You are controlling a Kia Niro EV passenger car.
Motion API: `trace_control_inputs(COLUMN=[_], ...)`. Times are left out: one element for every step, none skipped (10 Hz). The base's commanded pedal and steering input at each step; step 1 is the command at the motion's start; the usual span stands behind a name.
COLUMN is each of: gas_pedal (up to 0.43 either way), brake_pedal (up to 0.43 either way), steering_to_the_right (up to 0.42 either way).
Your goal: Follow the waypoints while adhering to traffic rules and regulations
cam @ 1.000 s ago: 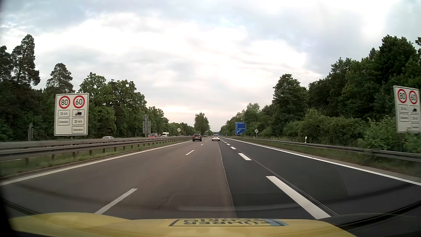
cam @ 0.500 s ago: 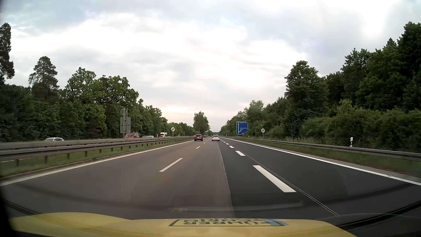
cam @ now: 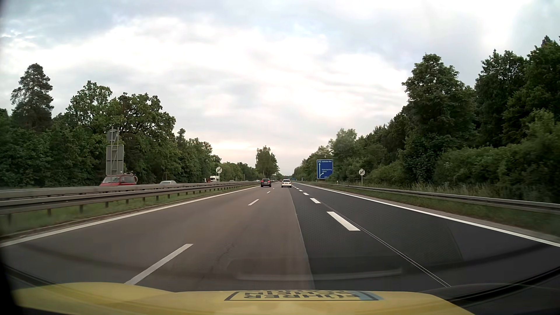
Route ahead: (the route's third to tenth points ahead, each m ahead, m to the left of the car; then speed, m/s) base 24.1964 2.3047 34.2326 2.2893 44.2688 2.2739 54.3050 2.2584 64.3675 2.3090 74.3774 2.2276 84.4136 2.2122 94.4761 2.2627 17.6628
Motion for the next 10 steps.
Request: trace_control_inputs(gas_pedal=[0.11,0.11,0.11,0.11,0.11,0.11,0.11,0.11,0.11,0.11], brake_pedal=[0.0,0.0,0.0,0.0,0.0,0.0,0.0,0.0,0.0,0.0], steering_to_the_right=[-0.001,-0.001,-0.002,-0.004,-0.004,-0.004,-0.004,-0.004,-0.004,-0.004])
